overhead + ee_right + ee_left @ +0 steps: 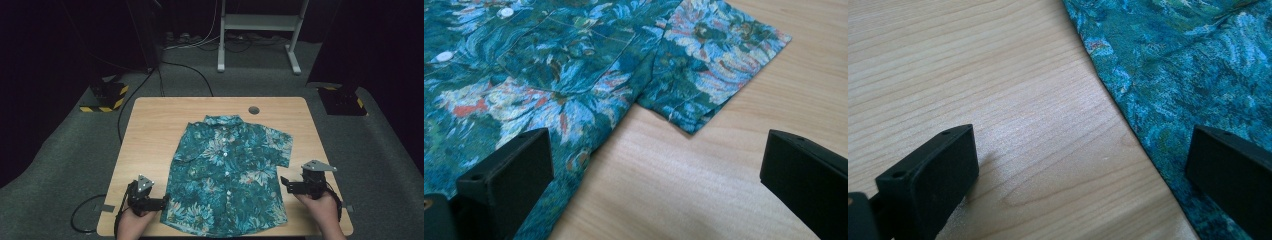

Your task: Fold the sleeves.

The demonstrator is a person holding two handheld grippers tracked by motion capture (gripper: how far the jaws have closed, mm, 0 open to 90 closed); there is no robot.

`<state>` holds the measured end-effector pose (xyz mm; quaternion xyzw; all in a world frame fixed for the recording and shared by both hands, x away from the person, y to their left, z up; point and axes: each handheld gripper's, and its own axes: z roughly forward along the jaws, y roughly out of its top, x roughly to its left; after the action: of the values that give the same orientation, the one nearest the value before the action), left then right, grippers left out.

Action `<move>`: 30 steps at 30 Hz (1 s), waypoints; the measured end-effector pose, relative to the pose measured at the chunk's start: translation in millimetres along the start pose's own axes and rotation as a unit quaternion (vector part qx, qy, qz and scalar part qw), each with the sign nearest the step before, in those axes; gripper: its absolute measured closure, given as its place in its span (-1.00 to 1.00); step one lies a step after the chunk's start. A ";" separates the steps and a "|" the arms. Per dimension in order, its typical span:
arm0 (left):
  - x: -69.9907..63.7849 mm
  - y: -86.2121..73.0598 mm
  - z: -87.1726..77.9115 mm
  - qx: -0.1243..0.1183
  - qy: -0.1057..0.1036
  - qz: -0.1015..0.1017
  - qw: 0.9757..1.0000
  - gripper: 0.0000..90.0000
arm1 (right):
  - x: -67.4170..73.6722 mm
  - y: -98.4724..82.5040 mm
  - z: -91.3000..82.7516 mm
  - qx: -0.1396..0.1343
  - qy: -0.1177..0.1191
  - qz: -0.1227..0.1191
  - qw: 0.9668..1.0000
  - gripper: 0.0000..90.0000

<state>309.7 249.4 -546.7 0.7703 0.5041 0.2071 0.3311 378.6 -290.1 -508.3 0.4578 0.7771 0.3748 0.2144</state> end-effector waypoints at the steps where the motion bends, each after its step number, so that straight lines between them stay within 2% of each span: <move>1: 0.1 0.0 0.0 0.000 0.000 0.000 1.000 -0.98 | -0.5 1.0 0.5 -0.001 -0.001 0.001 1.000 -0.99; 20: 0.1 -0.1 -0.1 -0.001 -0.003 0.001 1.000 -0.98 | -18.5 15.4 19.9 -0.020 -0.021 0.008 1.000 -0.98; 30: -0.2 -0.6 -0.6 0.000 -0.003 0.003 1.000 -0.98 | -26.2 27.1 35.1 -0.026 -0.027 0.002 0.999 -0.98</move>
<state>308.9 249.6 -546.7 0.7722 0.5009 0.2055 0.3325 430.1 -291.3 -509.5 0.4635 0.7600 0.3832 0.2464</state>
